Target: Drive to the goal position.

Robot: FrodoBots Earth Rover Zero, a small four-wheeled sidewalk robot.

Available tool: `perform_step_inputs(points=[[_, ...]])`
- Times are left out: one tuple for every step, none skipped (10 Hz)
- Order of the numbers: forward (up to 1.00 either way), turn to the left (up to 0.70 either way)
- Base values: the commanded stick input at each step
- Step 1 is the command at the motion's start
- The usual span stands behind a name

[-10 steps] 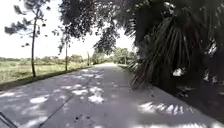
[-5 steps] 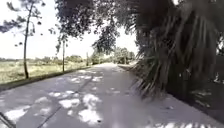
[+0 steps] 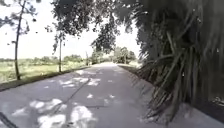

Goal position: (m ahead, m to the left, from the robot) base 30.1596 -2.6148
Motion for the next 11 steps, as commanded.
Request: perform_step_inputs(points=[[0.84,0.00],[0.84,0.00],[0.84,0.00],[0.84,0.00],[0.84,0.00],[0.84,0.00],[0.84,0.00],[0.84,0.00],[0.84,0.00],[0.84,0.00],[0.84,0.00]])
